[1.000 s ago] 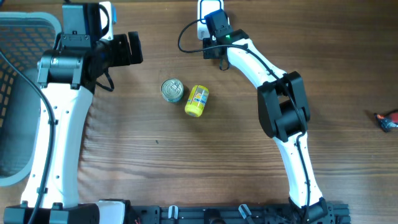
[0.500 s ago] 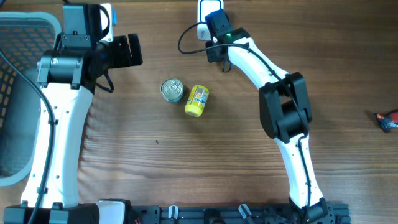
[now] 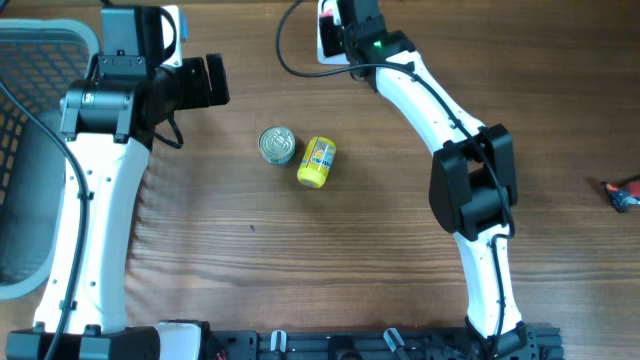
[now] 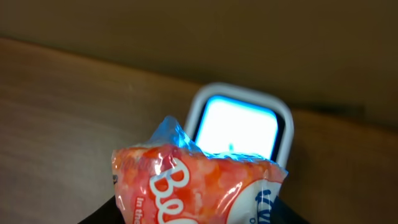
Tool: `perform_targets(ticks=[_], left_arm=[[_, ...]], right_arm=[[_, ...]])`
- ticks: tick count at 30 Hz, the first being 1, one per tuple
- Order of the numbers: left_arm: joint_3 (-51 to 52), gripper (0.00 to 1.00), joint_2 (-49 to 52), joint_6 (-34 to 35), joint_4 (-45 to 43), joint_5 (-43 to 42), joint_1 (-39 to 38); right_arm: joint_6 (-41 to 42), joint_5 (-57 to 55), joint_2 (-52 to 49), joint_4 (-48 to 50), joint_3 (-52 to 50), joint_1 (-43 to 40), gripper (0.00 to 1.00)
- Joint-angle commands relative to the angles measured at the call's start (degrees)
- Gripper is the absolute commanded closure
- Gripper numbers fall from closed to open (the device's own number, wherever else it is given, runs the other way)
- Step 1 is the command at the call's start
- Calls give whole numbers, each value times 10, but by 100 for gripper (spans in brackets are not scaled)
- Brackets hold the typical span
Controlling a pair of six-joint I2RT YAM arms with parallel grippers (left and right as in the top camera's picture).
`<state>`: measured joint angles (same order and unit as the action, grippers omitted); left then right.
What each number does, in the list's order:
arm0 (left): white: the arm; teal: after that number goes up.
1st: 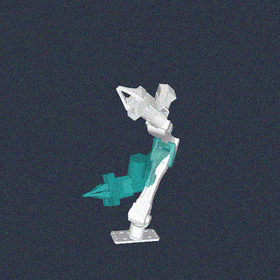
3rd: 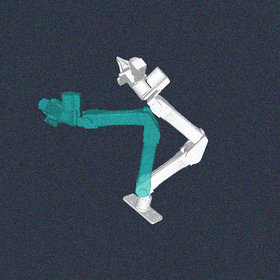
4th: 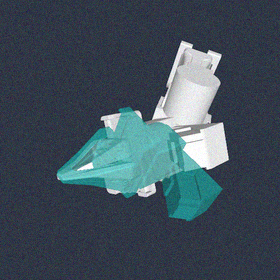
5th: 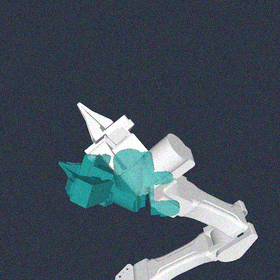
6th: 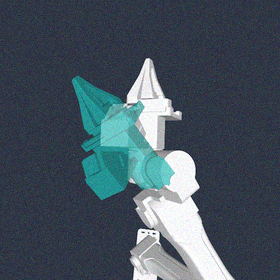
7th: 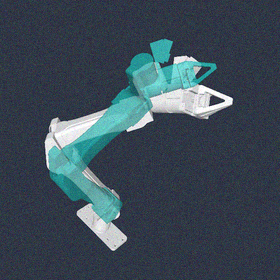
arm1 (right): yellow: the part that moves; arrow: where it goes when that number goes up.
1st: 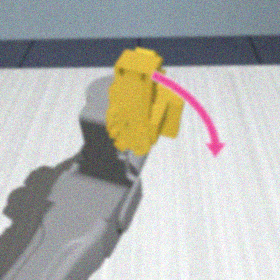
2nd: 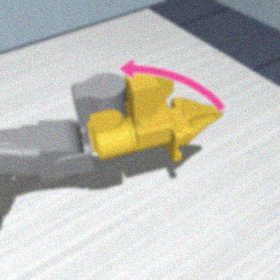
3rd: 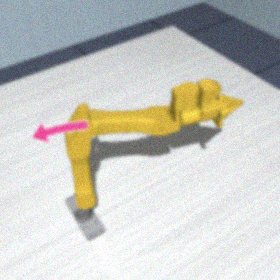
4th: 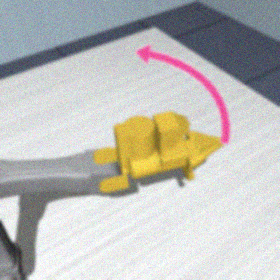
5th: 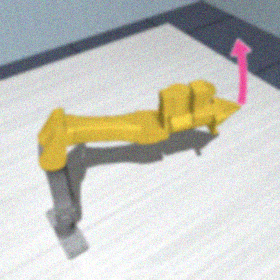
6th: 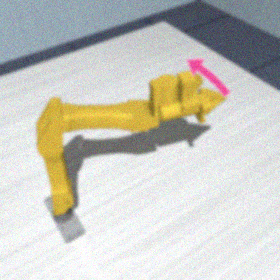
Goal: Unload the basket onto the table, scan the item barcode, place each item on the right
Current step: 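Hold the tissue pack in front of the scanner window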
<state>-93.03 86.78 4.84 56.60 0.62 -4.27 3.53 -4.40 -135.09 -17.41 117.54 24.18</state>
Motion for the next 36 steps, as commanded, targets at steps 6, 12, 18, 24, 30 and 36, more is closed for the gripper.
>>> perform_targets(ticks=[6, 12, 18, 24, 30, 36], left_arm=[[2, 0, 13, -1, -11, 6, 3], [2, 0, 13, -1, -17, 6, 3], [3, 0, 13, -1, -17, 6, 3], [3, 0, 13, -1, -17, 6, 3], [3, 0, 13, -1, -17, 14, 3], [8, 0, 13, -1, -17, 19, 3]], right_arm=[[-132, 64, -9, 186, 5, 2, 49], [-186, 90, -61, 301, 5, 2, 45], [-215, 105, -104, 371, 5, 2, 49], [-214, 105, -133, 374, 5, 1, 52], [-201, 105, -140, 372, 5, -6, 53], [-152, 137, -140, 356, 5, -29, 53]])
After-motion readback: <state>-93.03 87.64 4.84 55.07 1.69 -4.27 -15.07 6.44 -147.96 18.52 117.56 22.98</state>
